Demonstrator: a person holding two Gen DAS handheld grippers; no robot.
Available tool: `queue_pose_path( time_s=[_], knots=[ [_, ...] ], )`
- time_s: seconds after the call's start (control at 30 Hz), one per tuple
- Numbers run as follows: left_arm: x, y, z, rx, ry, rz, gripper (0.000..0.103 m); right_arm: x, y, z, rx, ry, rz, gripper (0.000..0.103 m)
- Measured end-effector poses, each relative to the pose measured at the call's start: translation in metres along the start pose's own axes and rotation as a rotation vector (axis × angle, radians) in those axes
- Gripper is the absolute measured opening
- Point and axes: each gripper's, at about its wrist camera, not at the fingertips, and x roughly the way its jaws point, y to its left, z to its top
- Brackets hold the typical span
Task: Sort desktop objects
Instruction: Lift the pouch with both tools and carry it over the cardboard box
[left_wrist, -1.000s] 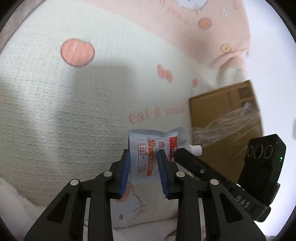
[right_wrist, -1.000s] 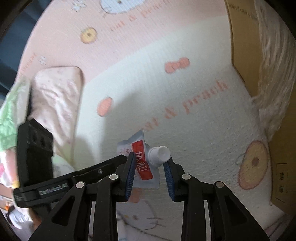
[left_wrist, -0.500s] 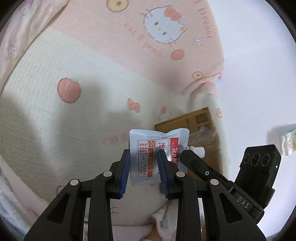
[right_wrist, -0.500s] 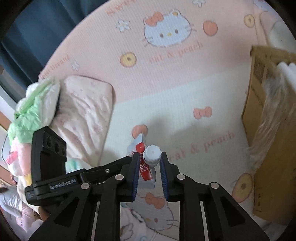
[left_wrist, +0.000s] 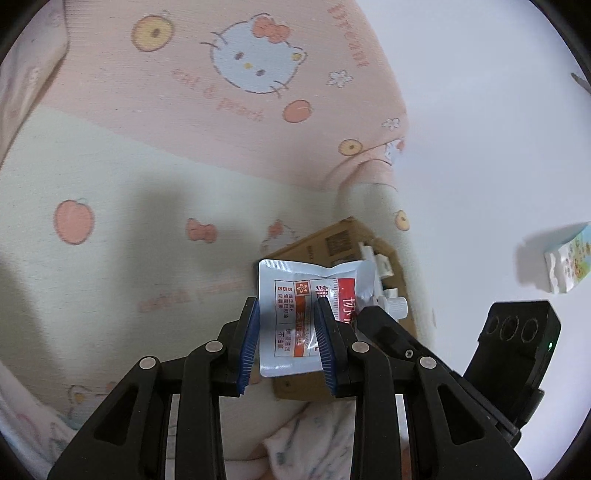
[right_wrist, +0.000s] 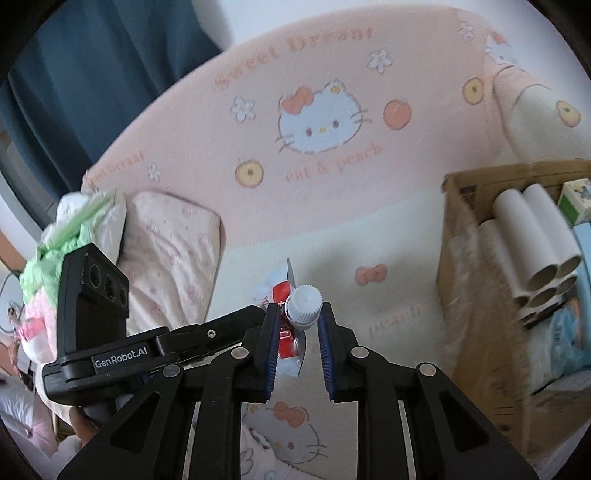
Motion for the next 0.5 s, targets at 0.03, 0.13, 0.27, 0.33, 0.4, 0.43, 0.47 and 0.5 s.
queue_pose_path(
  time_s=[0.03, 0.13, 0.27, 0.33, 0.4, 0.43, 0.47, 0.5],
  knots=[
    [0.003, -0.008, 0.002, 0.004, -0.004, -0.004, 0.033, -0.004, -0.002, 0.002, 0.002, -0.006, 0.002, 0.018],
    [0.012, -0.029, 0.006, 0.026, 0.0, -0.002, 0.033, -0.017, -0.01, 0.01, 0.011, -0.022, 0.005, 0.018],
    [0.028, -0.058, 0.009, 0.056, 0.027, -0.008, 0.033, -0.042, -0.026, 0.017, 0.039, -0.077, -0.006, 0.018],
    [0.037, -0.072, 0.007, 0.074, 0.049, -0.017, 0.033, -0.054, -0.038, 0.019, 0.071, -0.096, 0.004, 0.018],
    [0.044, -0.085, 0.005, 0.093, 0.066, -0.024, 0.033, -0.068, -0.054, 0.021, 0.115, -0.119, 0.026, 0.018],
    [0.049, -0.094, 0.004, 0.11, 0.077, -0.025, 0.033, -0.074, -0.061, 0.022, 0.13, -0.127, 0.035, 0.018],
    [0.053, -0.101, 0.002, 0.122, 0.087, -0.025, 0.033, -0.08, -0.068, 0.023, 0.141, -0.134, 0.041, 0.018],
    [0.057, -0.107, 0.0, 0.132, 0.096, -0.023, 0.033, -0.086, -0.074, 0.024, 0.146, -0.141, 0.038, 0.018]
  ],
)
